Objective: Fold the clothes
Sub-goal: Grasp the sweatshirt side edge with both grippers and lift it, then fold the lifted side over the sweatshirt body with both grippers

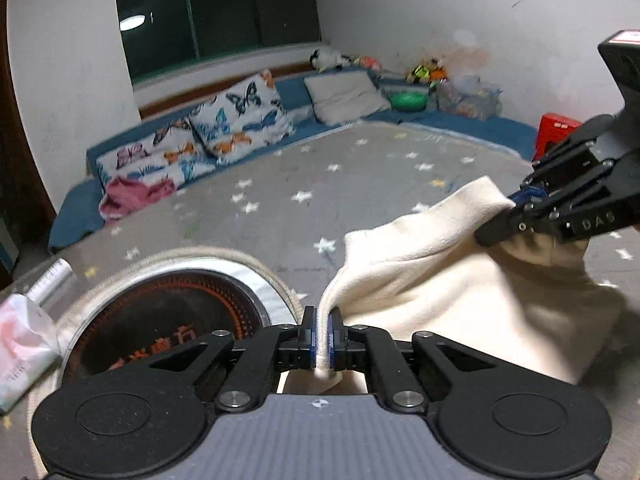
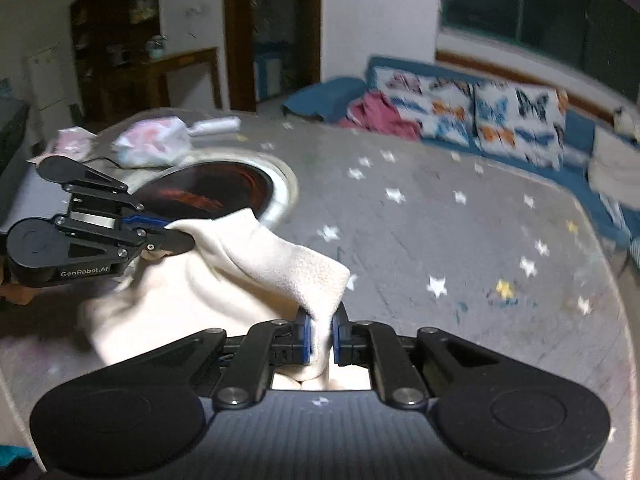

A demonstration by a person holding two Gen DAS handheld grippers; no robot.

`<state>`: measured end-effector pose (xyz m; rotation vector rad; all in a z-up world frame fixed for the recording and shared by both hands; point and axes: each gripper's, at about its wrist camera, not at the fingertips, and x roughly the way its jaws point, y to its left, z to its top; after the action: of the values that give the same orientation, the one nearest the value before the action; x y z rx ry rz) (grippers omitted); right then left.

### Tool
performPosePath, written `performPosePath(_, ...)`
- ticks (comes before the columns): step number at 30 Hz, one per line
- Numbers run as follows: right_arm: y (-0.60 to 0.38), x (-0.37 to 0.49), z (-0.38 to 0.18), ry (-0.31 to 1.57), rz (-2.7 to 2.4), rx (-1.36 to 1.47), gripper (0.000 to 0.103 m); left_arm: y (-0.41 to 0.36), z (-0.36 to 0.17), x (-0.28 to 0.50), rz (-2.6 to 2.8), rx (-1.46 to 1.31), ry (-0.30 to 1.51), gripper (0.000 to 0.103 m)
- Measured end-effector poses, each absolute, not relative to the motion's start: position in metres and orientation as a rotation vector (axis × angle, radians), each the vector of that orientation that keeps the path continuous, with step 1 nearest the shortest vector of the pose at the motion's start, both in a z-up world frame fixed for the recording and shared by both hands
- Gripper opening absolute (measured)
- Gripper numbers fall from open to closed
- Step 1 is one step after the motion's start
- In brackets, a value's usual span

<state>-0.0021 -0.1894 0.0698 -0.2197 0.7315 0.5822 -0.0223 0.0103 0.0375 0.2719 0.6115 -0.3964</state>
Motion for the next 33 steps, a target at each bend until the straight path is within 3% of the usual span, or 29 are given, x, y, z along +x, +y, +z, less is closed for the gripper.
performPosePath(4, -0.192, 0.011, 0.051, 0.756, 0.535, -0.201, 0.018, 0.011, 0.027, -0.013, -0.375, 0.261, 0.642, 0.011)
performPosePath(6, -0.197, 0.011, 0.05, 0.751, 0.516, -0.182, 0.03, 0.012, 0.027, -0.013, -0.357, 0.26, 0.639, 0.021)
performPosePath(9, -0.208, 0.008, 0.056, 0.719, 0.461, -0.153, 0.041, 0.018, 0.031, -0.011, -0.312, 0.249, 0.626, 0.027)
performPosePath(14, -0.236, -0.001, 0.068, 0.655, 0.338, -0.071, 0.042, 0.034, 0.038, -0.012, -0.222, 0.198, 0.617, 0.029)
performPosePath(21, -0.238, -0.018, 0.058, 0.709, 0.416, -0.048, 0.019, 0.024, 0.056, -0.038, -0.28, 0.128, 0.575, 0.029)
performPosePath(28, -0.235, -0.002, 0.032, 0.799, 0.399, -0.012, 0.017, -0.002, 0.053, -0.025, -0.365, 0.103, 0.624, 0.029)
performPosePath(33, -0.227, -0.005, 0.046, 0.749, 0.424, 0.0, 0.017, -0.014, 0.045, -0.009, -0.393, 0.091, 0.668, 0.029)
